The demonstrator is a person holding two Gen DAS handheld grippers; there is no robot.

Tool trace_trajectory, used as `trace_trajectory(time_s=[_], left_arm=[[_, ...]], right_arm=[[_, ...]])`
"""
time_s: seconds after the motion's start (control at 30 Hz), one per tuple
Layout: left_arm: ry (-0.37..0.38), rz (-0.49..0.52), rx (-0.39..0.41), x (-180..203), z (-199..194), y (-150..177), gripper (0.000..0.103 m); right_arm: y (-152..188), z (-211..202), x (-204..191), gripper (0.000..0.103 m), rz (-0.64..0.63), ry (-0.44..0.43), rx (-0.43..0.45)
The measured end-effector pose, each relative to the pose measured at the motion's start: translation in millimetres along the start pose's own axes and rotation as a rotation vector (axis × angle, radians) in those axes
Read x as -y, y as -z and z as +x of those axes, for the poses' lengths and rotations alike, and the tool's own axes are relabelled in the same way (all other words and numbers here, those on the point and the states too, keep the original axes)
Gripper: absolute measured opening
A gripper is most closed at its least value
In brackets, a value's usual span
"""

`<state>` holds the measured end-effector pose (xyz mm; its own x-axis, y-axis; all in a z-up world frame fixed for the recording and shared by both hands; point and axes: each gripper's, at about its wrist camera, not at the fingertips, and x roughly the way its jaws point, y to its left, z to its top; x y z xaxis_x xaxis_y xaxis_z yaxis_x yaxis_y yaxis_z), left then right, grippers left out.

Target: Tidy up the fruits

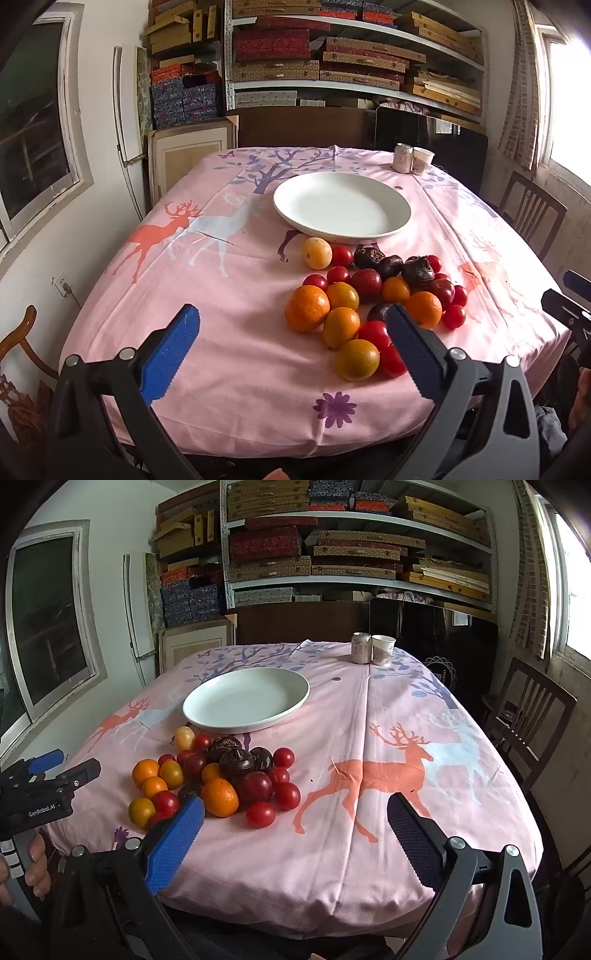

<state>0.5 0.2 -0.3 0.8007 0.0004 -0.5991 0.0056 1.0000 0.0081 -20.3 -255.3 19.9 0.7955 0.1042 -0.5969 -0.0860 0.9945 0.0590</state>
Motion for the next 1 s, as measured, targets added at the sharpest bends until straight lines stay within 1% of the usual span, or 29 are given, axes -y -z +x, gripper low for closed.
trace_trajectory(time_s=[0.17,0.47,0.7,1.0], left_arm=[[-0.012,-0.002,0.013,-1.9,-1.8,-1.2,0.099],[-0.015,0.005,0.003,-1.2,-0.1,-1.6,0.099],[-0.020,0.001,0.013,-1.8,7.9,-0.5,0.099],[-0.022,0.005,0.019,-5.5,-2.4,0.0,0.099]], right_arm=[[1.0,0.0,-1.2,0.100,0.001,-0.001,-0.003],[4.1,0.6,-10.1,0.099,-0.001,-0.007,-0.004],[2.4,-3.9,-8.6,0.099,-0.024,-0.016,0.010],[1.9,-7.9,-12.6,0.099,-0.039,-0.027,0.024]])
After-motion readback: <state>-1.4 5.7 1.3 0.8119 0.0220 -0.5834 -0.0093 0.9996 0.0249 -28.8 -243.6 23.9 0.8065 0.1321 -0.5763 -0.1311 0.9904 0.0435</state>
